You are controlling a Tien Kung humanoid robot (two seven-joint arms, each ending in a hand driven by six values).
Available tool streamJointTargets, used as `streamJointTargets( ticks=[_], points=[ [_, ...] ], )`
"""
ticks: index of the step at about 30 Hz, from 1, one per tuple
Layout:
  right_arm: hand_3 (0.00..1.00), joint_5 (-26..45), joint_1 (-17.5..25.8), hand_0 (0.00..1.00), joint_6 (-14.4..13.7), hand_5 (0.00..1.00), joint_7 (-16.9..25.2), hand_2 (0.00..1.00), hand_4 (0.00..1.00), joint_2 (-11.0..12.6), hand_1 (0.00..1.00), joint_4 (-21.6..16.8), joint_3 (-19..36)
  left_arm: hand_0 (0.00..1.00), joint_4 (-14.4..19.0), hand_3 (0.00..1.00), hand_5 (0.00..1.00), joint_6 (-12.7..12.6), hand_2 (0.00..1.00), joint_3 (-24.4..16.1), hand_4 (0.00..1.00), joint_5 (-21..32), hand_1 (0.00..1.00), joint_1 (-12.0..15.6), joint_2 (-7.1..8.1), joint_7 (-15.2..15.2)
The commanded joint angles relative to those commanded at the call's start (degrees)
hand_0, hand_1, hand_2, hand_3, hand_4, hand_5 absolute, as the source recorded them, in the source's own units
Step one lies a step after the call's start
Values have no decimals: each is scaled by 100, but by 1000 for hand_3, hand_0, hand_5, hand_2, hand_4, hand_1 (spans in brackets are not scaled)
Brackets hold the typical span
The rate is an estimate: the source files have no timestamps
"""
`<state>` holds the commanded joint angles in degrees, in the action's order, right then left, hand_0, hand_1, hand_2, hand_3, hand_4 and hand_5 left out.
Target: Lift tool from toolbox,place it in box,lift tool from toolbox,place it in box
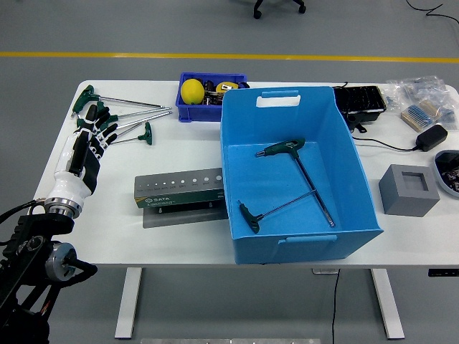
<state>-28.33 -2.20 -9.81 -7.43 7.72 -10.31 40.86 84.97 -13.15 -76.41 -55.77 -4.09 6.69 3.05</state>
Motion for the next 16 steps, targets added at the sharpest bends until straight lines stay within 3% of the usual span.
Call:
streamJointTargets(
  ticks=[16],
  points=[
    [722, 123, -36, 719, -24, 871, 37, 765, 910, 12, 674, 0, -26, 863, -5, 830, 862, -38, 926, -76, 998, 3, 846, 0, -1, 22]
  ],
)
